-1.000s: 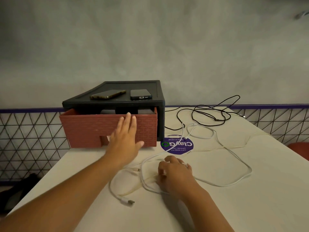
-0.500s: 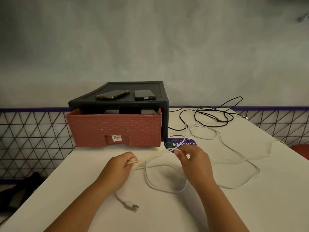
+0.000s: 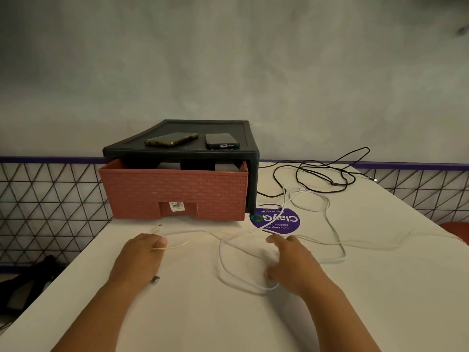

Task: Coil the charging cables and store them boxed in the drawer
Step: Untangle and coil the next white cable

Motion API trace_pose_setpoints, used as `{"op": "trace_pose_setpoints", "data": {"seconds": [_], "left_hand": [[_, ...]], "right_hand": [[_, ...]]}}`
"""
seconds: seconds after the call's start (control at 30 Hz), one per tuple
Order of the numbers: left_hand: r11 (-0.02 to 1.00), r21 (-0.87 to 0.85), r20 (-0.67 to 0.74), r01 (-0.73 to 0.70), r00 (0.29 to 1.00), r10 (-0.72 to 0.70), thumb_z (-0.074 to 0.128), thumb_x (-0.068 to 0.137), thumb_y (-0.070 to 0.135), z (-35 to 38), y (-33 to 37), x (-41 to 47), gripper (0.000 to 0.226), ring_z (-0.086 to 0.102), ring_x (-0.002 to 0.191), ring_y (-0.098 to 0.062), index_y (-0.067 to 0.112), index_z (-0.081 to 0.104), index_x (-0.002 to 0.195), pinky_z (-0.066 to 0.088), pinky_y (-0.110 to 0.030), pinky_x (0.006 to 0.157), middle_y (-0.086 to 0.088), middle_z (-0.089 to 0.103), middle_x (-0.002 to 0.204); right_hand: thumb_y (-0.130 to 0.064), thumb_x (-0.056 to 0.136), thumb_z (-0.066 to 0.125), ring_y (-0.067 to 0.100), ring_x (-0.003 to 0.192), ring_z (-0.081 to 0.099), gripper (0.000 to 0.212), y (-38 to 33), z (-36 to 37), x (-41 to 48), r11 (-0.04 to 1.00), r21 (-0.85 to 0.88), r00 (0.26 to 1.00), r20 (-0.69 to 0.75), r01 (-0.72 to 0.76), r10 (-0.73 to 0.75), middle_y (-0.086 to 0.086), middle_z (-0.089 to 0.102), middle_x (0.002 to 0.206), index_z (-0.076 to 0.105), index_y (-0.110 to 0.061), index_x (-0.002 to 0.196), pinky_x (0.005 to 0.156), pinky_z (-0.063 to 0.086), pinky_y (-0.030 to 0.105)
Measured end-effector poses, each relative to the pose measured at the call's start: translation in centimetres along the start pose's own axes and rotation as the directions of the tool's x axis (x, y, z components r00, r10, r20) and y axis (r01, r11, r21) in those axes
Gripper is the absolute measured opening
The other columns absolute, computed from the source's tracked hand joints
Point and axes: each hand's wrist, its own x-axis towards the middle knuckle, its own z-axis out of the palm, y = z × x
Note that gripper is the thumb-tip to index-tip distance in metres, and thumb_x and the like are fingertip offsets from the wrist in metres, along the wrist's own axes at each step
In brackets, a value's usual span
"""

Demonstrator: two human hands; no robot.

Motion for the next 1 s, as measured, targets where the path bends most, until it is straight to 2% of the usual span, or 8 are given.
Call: {"op": "trace_pose_setpoints", "data": {"seconds": [0.17, 0.37, 0.47, 0.53, 0.57, 0.7, 0.87, 1.0], "left_hand": [[0.988, 0.134, -0.022, 0.078, 0.997, -0.076, 0.050, 0.094, 0.026, -0.6, -1.4, 0.3, 0.026, 0.049, 0.115, -0.033, 0.010, 0.068, 0.101, 0.036, -0.036, 0.095, -0.011, 0.059, 0.122], [0.971, 0.202, 0.035, 0.126, 0.990, -0.136, 0.051, 0.092, 0.039, -0.8, -1.5, 0.7, 0.035, 0.043, 0.124, -0.029, 0.019, 0.061, 0.118, 0.035, -0.037, 0.103, -0.005, 0.051, 0.134], [0.985, -0.121, 0.059, 0.120, 0.992, -0.113, 0.059, 0.090, 0.027, -0.4, -0.6, 0.5, 0.023, 0.056, 0.105, -0.027, 0.016, 0.065, 0.109, 0.050, -0.042, 0.089, -0.004, 0.054, 0.124], [0.901, -0.413, 0.112, 0.133, 0.989, -0.095, 0.059, 0.091, 0.014, -0.6, 0.1, 0.2, 0.010, 0.059, 0.082, -0.023, 0.017, 0.068, 0.088, 0.058, -0.041, 0.068, -0.005, 0.058, 0.105], [0.868, -0.478, 0.120, 0.132, 0.989, -0.085, 0.058, 0.091, 0.013, -0.7, 0.2, 0.2, 0.015, 0.059, 0.080, -0.023, 0.018, 0.069, 0.081, 0.058, -0.043, 0.068, -0.007, 0.061, 0.097], [0.882, -0.458, 0.082, 0.115, 0.993, -0.087, 0.054, 0.094, 0.023, -1.0, 0.1, 0.9, 0.027, 0.063, 0.084, -0.023, 0.019, 0.070, 0.072, 0.049, -0.041, 0.086, -0.001, 0.070, 0.080], [0.801, -0.597, -0.019, 0.047, 0.997, -0.072, 0.041, 0.098, 0.033, -1.6, 1.0, 0.7, 0.044, 0.049, 0.063, -0.021, 0.010, 0.067, 0.072, 0.038, -0.027, 0.061, -0.005, 0.062, 0.071], [0.763, -0.646, -0.043, -0.004, 0.999, -0.031, 0.033, 0.097, 0.043, -1.8, 2.0, 0.1, 0.050, 0.046, 0.057, -0.020, 0.010, 0.066, 0.079, 0.041, -0.030, 0.059, -0.003, 0.059, 0.069]], "right_hand": [[-0.005, 0.080, 0.056, 0.018, 0.106, 0.051, 0.056, -0.4, -0.2, -0.3, 0.995, -0.030, 0.990, 0.109, 0.095, -0.091, 0.000, 0.052, 0.119, 0.046, -0.028, 0.130, 0.082, 0.042, 0.024], [-0.005, 0.080, 0.052, 0.015, 0.085, 0.051, 0.025, -0.4, -0.8, -0.6, 0.995, -0.048, 0.972, 0.221, 0.092, -0.079, -0.003, 0.058, 0.094, 0.061, -0.024, 0.093, 0.066, 0.043, 0.019], [-0.006, 0.086, 0.047, 0.018, 0.092, 0.050, 0.026, -0.1, -1.1, -0.6, 0.975, -0.169, 0.965, 0.241, 0.145, -0.101, 0.004, 0.061, 0.111, 0.063, -0.012, 0.106, 0.081, 0.043, 0.024], [-0.006, 0.088, 0.043, 0.017, 0.089, 0.045, 0.025, 0.1, -1.1, -0.7, 0.968, -0.199, 0.968, 0.228, 0.152, -0.105, 0.005, 0.060, 0.111, 0.061, -0.012, 0.105, 0.080, 0.040, 0.026], [-0.007, 0.088, 0.042, 0.017, 0.087, 0.044, 0.021, 0.2, -1.2, -0.6, 0.969, -0.201, 0.972, 0.210, 0.146, -0.103, 0.005, 0.058, 0.106, 0.058, -0.013, 0.100, 0.076, 0.039, 0.027], [-0.003, 0.087, 0.040, 0.019, 0.084, 0.046, 0.017, 0.9, -1.6, -0.2, 0.988, -0.138, 0.996, 0.066, 0.075, -0.067, 0.000, 0.052, 0.092, 0.044, -0.019, 0.089, 0.067, 0.037, 0.026], [-0.015, 0.079, 0.059, 0.019, 0.098, 0.049, 0.027, 1.7, -2.4, -0.7, 0.987, -0.125, 0.963, 0.262, 0.104, -0.069, -0.004, 0.048, 0.100, 0.053, -0.031, 0.100, 0.078, 0.043, 0.025], [-0.034, 0.077, 0.066, 0.019, 0.098, 0.044, 0.026, 0.7, -2.1, -1.1, 0.977, -0.184, 0.957, 0.286, 0.110, -0.054, -0.005, 0.044, 0.099, 0.049, -0.033, 0.097, 0.077, 0.038, 0.026]]}}
